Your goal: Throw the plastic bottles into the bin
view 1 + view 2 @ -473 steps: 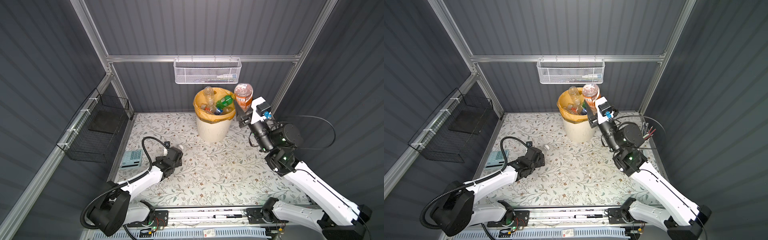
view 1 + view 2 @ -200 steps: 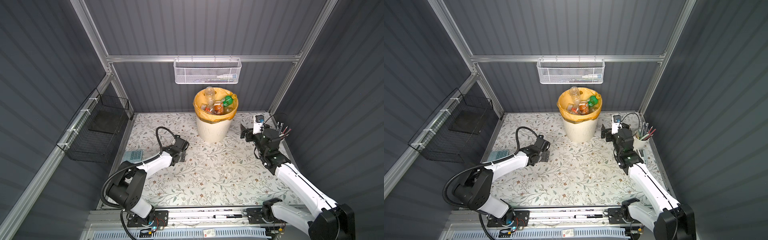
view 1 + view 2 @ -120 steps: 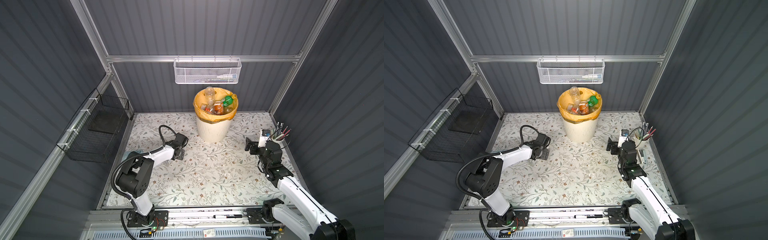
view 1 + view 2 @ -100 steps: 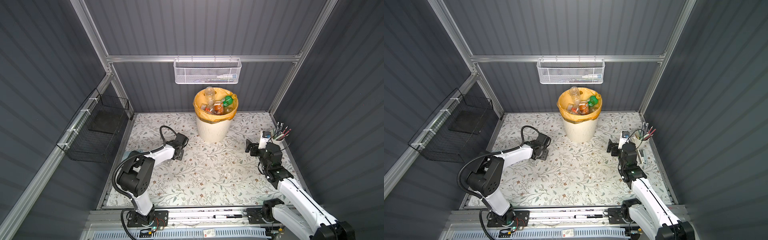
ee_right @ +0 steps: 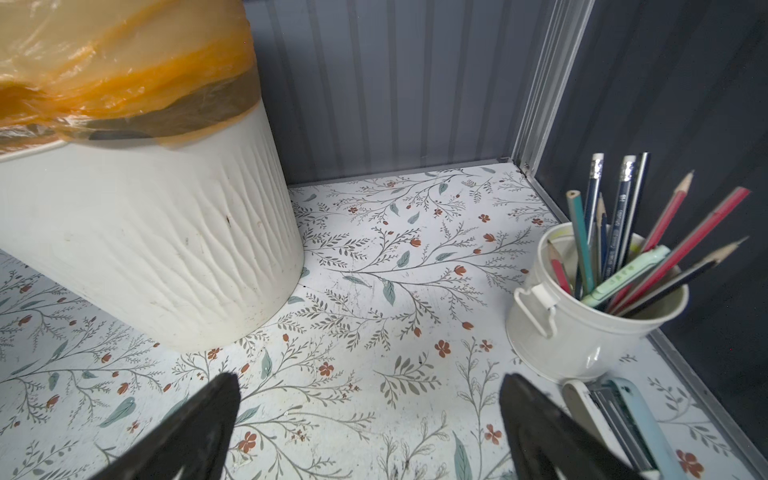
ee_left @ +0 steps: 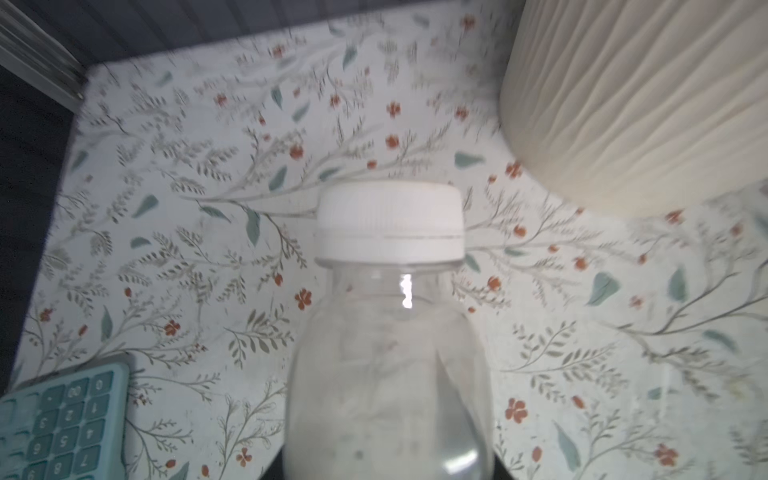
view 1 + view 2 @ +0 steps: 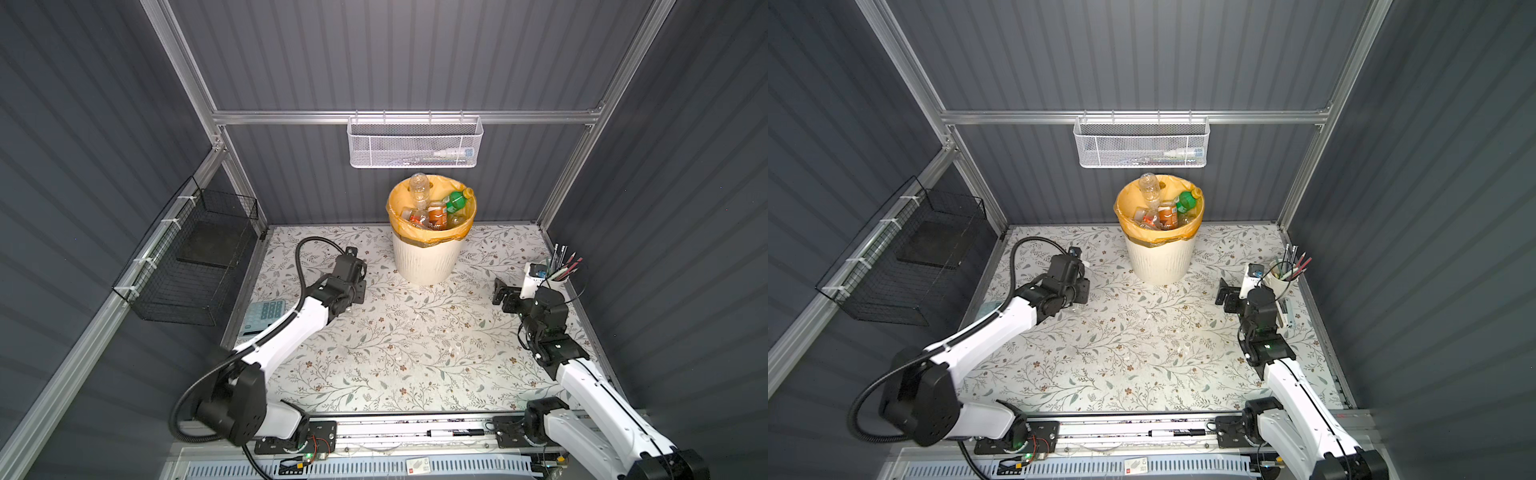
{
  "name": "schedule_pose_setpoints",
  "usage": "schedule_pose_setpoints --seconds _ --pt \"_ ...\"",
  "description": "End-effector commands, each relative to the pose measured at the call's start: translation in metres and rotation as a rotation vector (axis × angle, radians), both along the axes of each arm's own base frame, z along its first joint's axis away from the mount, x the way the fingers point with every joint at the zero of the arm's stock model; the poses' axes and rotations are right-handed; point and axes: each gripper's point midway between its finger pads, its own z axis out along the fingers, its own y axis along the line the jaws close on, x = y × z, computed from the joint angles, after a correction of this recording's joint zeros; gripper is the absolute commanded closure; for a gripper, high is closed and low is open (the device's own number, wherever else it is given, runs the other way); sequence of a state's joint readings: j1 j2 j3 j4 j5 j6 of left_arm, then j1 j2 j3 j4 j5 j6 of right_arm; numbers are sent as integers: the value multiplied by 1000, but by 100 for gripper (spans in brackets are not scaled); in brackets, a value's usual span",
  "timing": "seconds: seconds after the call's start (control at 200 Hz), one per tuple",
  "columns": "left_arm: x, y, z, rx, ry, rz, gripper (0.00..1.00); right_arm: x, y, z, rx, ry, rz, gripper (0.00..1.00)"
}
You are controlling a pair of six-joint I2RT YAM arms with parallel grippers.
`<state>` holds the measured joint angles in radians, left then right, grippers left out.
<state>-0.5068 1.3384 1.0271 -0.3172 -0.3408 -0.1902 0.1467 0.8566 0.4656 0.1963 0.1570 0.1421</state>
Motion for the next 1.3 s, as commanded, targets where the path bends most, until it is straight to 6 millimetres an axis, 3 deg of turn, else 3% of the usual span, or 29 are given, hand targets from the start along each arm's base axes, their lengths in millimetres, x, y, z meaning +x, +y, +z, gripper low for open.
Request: schedule_pose_setpoints --seconds 0.0,0.125,0.195,0.27,0.35,0.37,0.47,0.61,0.645,0.705,0.74,0.77,0.85,1.016,1.296 --pt "9 0 97 -163 -284 23 69 -2 0 5 27 -21 2 1" --pt "3 -8 201 -329 -580 -44 68 -2 1 12 32 -40 5 1" --pt "0 -20 249 -401 -711 -117 68 -2 0 18 32 -55 5 1" --pt "7 -40 282 -452 -784 -205 67 -3 0 23 31 -69 3 1" --pt "28 -72 291 -474 -766 -298 67 -3 -1 30 35 -83 2 1" --pt "32 -79 303 -484 -778 -319 66 -3 0 32 39 -88 3 1" --pt "67 -125 288 -479 -698 -396 61 -2 2 36 50 -96 18 1" --pt "106 -189 239 -418 -525 -499 42 1 6 36 58 -89 36 1" --pt "114 -201 224 -391 -484 -520 33 2 7 36 61 -85 40 1" --pt "128 -209 201 -319 -416 -496 10 2 9 35 63 -78 49 1" --pt "135 -206 190 -272 -373 -461 1 3 10 34 64 -72 55 1" --pt "142 -198 180 -223 -334 -400 0 2 11 33 66 -64 61 1" --pt "145 -171 184 -143 -322 -279 0 1 11 32 70 -55 57 1" --pt "120 -137 193 -163 -436 -196 0 0 8 26 56 -41 44 1" --pt "87 -91 168 -110 -383 -78 0 3 4 11 30 8 25 1"
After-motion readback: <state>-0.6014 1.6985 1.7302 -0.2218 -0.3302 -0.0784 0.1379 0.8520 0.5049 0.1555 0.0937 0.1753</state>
